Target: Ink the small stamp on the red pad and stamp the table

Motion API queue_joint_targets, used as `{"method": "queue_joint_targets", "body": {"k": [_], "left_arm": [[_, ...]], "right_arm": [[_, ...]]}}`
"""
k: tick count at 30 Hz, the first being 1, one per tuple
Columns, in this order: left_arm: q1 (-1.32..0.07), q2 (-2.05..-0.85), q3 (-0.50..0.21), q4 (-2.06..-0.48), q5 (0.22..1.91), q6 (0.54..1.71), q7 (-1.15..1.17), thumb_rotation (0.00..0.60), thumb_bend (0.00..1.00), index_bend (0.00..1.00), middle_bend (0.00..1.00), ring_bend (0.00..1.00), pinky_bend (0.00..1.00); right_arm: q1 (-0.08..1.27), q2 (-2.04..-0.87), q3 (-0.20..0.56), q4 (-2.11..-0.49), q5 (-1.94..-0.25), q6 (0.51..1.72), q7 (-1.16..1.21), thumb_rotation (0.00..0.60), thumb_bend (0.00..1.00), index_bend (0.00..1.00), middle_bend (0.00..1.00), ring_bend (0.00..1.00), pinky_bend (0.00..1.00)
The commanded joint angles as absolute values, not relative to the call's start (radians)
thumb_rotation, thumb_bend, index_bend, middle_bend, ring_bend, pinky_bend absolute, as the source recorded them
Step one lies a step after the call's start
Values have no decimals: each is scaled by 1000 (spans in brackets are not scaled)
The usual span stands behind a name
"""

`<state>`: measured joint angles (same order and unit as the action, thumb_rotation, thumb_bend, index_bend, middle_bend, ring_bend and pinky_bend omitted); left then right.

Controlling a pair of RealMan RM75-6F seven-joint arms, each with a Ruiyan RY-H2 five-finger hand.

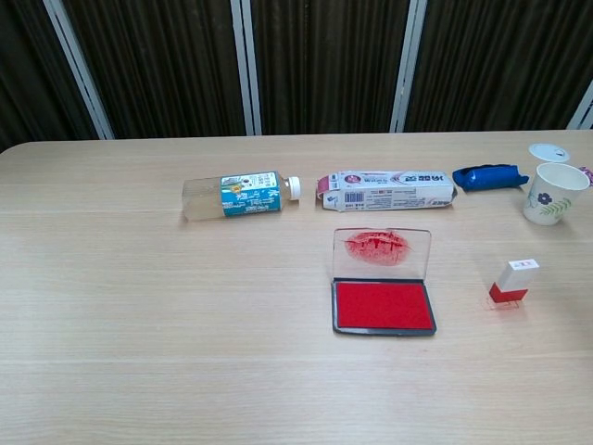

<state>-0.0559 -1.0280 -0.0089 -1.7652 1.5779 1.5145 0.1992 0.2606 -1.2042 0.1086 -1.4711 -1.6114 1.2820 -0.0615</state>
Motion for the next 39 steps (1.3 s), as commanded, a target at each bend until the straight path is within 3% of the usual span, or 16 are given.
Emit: {"method": "queue_joint_targets", "body": {"k": [1,11,26,39], "left_arm": [[-73,-1051,-24,-1767,1525,1474,245,600,0,0,0,0,0],[-96,-1098,-46,-1755,1435,1429,346,600,0,0,0,0,0],[-111,-1110,-47,-1758,1396,1408,385,600,0,0,0,0,0],[-114,-1110,-42,-1763,1396,1408,388,600,0,0,0,0,0]], "right_arm": [[365,-1265,109,-1424,-1596,1140,-54,600,0,22,70,783,970],[457,-1413,76,-1251,-1620,1065,14,600,23,268,306,826,1000],[515,-1540,1,-981,-1708,1099,92,600,242,331,341,826,1000],[528,-1581,-33,-888,-1723,1114,134,600,274,377,388,826,1000]]}}
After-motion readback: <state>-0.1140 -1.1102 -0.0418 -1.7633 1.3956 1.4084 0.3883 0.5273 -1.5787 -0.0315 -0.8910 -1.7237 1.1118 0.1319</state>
